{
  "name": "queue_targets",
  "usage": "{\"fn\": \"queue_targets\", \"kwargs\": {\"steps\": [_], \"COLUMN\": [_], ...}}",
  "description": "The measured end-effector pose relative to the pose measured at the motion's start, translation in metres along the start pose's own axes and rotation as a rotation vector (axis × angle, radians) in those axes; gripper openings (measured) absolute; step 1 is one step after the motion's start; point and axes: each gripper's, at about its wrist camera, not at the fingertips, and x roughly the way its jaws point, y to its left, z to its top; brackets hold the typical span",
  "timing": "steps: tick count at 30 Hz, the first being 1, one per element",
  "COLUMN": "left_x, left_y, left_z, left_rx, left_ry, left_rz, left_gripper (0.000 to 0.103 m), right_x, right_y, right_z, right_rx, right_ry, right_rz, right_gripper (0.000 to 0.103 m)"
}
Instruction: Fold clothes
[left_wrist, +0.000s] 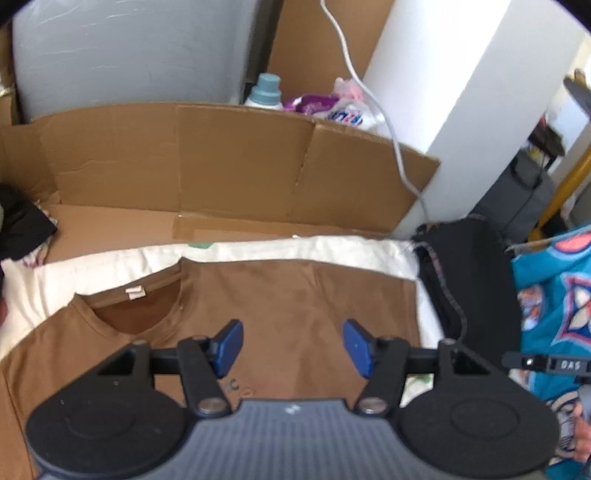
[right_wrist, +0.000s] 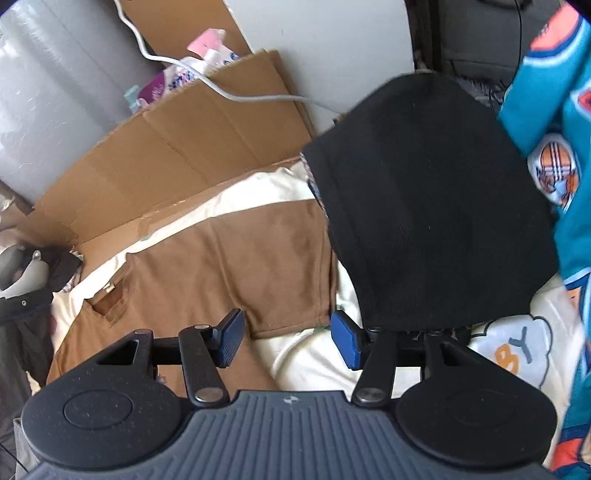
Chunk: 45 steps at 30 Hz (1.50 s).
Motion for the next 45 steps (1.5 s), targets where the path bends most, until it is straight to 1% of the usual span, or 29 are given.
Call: {"fn": "queue_targets", "kwargs": {"steps": [3,6,8,10,14,17,19,22,23,25,28,31,35,37,40,44,45], "left_x": [0.019,0.045,0.063,0.081,0.105,0.125,0.139,0.161,0.168,0.180,0.197,0.215,0.231,0.237,0.242,0.250,0.253], "left_y": [0.000,0.001,-0.002,-0.007,-0.025,-0.040,-0.049,-0.065,-0.071,-0.083,-0.100,-0.116,-0.131,-0.137,-0.139,-0.140,-0.141], "left_z": [-0.013,-0.025,-0.028,-0.028,-0.017,-0.004,0.006,0.018,0.021,0.027,0.034,0.040,0.045,0.047,0.048,0.048,0.048], "left_rx": [-0.019,-0.028,-0.003,0.029,0.121,0.168,0.184,0.215,0.231,0.266,0.321,0.368,0.413,0.439,0.449,0.469,0.477], "left_ry": [-0.002,0.026,0.044,0.065,0.066,0.063,0.055,0.050,0.049,0.043,0.049,0.062,0.070,0.074,0.075,0.088,0.093], "left_rz": [-0.015,-0.043,-0.063,-0.075,-0.096,-0.113,-0.131,-0.154,-0.157,-0.173,-0.182,-0.189,-0.190,-0.181,-0.174,-0.162,-0.157], "left_gripper": [0.063,0.061,0.061,0.057,0.057,0.057,0.057,0.057,0.054,0.053,0.051,0.051,0.050,0.050,0.050,0.050,0.050], "right_x": [0.016,0.029,0.039,0.050,0.070,0.081,0.084,0.090,0.093,0.099,0.105,0.113,0.124,0.128,0.129,0.135,0.136], "right_y": [-0.014,-0.024,-0.026,-0.026,-0.027,-0.031,-0.035,-0.035,-0.035,-0.034,-0.034,-0.035,-0.040,-0.044,-0.047,-0.051,-0.052], "right_z": [-0.009,-0.017,-0.021,-0.024,-0.030,-0.033,-0.032,-0.030,-0.029,-0.028,-0.028,-0.030,-0.031,-0.032,-0.036,-0.038,-0.039], "right_rx": [0.017,0.033,0.018,0.005,-0.029,-0.023,0.005,0.005,0.015,0.027,0.034,0.052,0.097,0.121,0.140,0.189,0.199], "right_ry": [-0.006,-0.021,-0.021,-0.013,-0.013,-0.011,-0.037,-0.081,-0.084,-0.078,-0.092,-0.076,-0.039,-0.023,-0.009,0.009,0.013], "right_rz": [-0.007,-0.015,-0.017,-0.023,-0.006,0.026,0.045,0.068,0.079,0.084,0.093,0.040,0.027,0.029,0.029,0.056,0.064], "right_gripper": [0.059,0.059,0.059,0.059,0.059,0.059,0.059,0.059,0.059,0.059,0.058,0.058,0.058,0.057,0.057,0.056,0.055]}}
